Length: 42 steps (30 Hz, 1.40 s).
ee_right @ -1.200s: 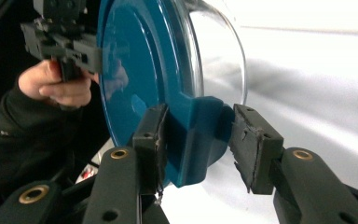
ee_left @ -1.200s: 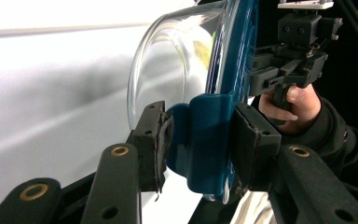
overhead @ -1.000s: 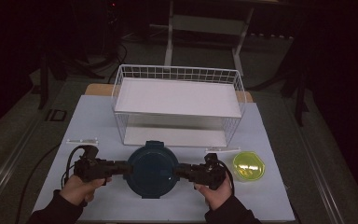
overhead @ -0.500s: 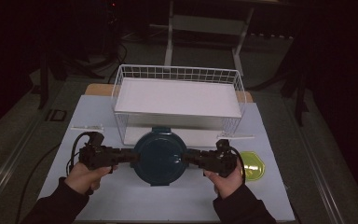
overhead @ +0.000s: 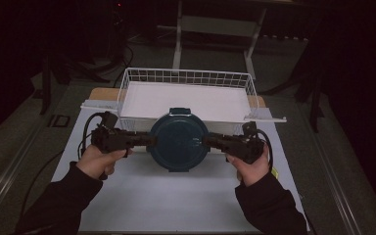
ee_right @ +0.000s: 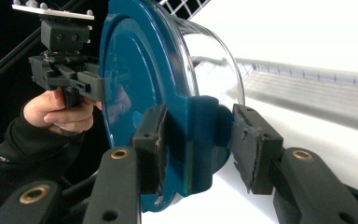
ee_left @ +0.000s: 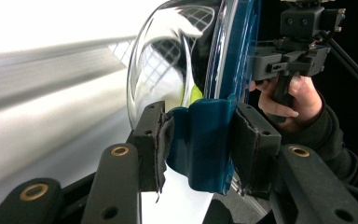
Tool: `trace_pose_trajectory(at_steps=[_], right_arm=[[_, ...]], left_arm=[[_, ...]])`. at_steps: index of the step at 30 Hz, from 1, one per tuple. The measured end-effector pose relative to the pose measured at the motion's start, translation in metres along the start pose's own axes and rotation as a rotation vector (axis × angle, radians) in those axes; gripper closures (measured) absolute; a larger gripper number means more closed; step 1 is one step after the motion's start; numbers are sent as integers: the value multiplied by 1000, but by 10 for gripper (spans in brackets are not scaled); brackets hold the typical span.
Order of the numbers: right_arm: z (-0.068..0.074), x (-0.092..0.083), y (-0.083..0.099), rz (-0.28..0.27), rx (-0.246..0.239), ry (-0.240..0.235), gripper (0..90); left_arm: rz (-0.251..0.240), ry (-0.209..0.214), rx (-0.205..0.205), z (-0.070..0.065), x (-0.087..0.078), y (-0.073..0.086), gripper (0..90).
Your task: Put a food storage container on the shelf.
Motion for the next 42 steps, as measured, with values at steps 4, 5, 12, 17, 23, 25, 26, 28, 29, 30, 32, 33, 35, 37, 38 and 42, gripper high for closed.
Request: trace_pose_trajectory(at_steps=[4, 5, 12, 17, 23, 25, 26, 28, 29, 30, 32, 33, 35, 37, 38, 42], right_arm=[[-5, -4, -19, -17, 10, -2, 568], [-6, -5, -22, -22, 10, -2, 568], [-19, -10, -47, -38, 26, 2, 568], [-31, -11, -60, -37, 40, 13, 568], [-45, -11, -74, -39, 61, 23, 567], [-50, -11, -78, -43, 73, 27, 567], [-52, -10, -80, -44, 75, 30, 567], [-56, -10, -83, -48, 87, 37, 568], [-58, -9, -84, -47, 90, 40, 568], [-58, -9, -85, -51, 99, 37, 568], [-59, -7, -89, -56, 99, 43, 568], [-60, -7, -91, -59, 102, 45, 568], [-61, -5, -94, -56, 116, 44, 568], [-63, -3, -96, -45, 125, 41, 569], [-63, -2, -97, -42, 130, 41, 569], [-67, 1, -100, -24, 163, 36, 570]], left_arm=[[-4, -5, 18, -1, 3, -19, 576], [-6, -7, 18, 0, 4, -25, 576], [-21, -11, 16, 3, 15, -49, 575], [-22, -5, 2, 11, 23, -64, 574], [-30, -15, -23, 22, 34, -73, 571], [-31, -11, -35, 25, 38, -77, 571], [-34, -11, -40, 27, 39, -78, 570], [-38, -3, -54, 32, 42, -81, 570], [-40, 5, -61, 33, 42, -82, 570], [-39, 14, -66, 35, 42, -84, 569], [-53, 13, -68, 37, 42, -88, 568], [-56, 12, -68, 38, 42, -90, 568], [-52, 18, -84, 41, 42, -92, 567], [-38, 28, -100, 44, 41, -93, 567], [-35, 32, -119, 46, 42, -93, 566], [-31, 48, -169, 52, 44, -98, 562]])
Point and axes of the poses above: each handheld gripper's, and its own axes: x roughly forward along the jaws, y roughly out of its underside, z roughly to its left, the point moved 10 cm from there along x, roughly forward along the jaws, and after that the axes turned 1 degree about y, right-handed, at the moved point
